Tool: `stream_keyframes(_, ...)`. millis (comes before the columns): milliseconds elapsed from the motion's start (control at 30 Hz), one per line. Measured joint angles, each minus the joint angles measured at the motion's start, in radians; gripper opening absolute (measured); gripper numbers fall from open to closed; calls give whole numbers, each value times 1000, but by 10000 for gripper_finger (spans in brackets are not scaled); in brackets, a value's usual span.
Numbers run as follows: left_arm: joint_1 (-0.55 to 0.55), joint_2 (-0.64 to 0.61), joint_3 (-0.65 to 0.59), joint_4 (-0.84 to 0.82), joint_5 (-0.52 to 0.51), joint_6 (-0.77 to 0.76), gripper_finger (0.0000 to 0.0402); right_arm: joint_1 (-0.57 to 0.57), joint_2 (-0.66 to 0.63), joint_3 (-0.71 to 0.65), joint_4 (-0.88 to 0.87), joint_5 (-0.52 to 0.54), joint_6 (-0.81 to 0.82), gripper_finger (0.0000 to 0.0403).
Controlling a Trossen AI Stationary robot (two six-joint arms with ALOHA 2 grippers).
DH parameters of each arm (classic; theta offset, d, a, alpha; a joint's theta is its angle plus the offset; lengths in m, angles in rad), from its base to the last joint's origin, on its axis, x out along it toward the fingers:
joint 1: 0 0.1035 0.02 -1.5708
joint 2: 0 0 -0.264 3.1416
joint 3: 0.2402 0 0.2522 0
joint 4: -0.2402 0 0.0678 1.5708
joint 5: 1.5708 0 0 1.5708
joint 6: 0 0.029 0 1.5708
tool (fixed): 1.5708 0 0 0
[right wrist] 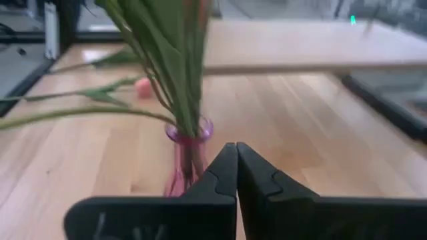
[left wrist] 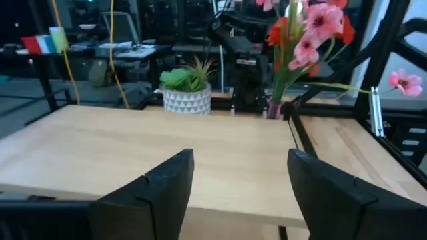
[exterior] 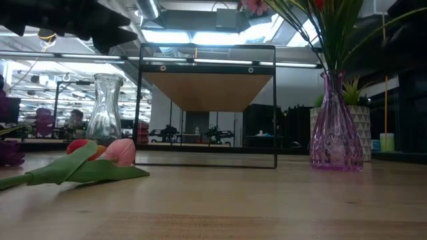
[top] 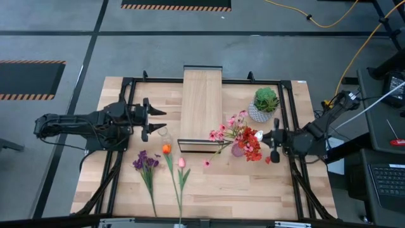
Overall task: Pick and place flowers into a vace then onto a shelf
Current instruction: Put the purple flowers into the transparent vase
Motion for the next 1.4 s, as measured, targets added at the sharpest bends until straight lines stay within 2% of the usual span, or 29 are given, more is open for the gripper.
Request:
stream_keyframes(167, -99, 89, 54, -9, -134, -46, 226, 0, -42, -74, 236, -2, -113, 2)
stream_keyframes(233, -157, 140, 107, -45, -207, -48, 225, 0, -46, -88, 275, -14, -138, 2)
stream_keyframes(333, -261, 226, 211, -168, -347, -83, 224, 0, -46, -90, 281, -43, -130, 2)
stream_keyframes(467, -417, 355, 369, -397, -523, -230, 224, 0, -44, -90, 280, -92, -110, 2)
stream_keyframes(700, -666, 636, 610, -590, -664, -354, 224, 0, -44, -90, 280, -109, -106, 2)
stream_keyframes(833, -748, 780, 768, -814, -710, -546, 224, 0, -44, -90, 280, -109, -55, 2)
stream_keyframes(933, -789, 877, 883, -1000, -663, -753, 224, 0, -44, -90, 280, -109, -26, 2)
stream_keyframes(1133, -801, 1044, 1038, -1287, -329, -1180, 224, 0, -40, -90, 280, -109, -35, 2)
stream_keyframes(1267, -799, 1110, 1050, -1361, -90, -1441, 224, 0, -30, -90, 278, -109, -46, 2)
stream_keyframes(1333, -799, 1132, 1047, -1360, -15, -1555, 224, 0, -23, -90, 278, -109, -46, 2)
stream_keyframes(1400, -808, 1153, 1047, -1354, 2, -1638, 224, 0, -15, -90, 267, -110, -47, 2)
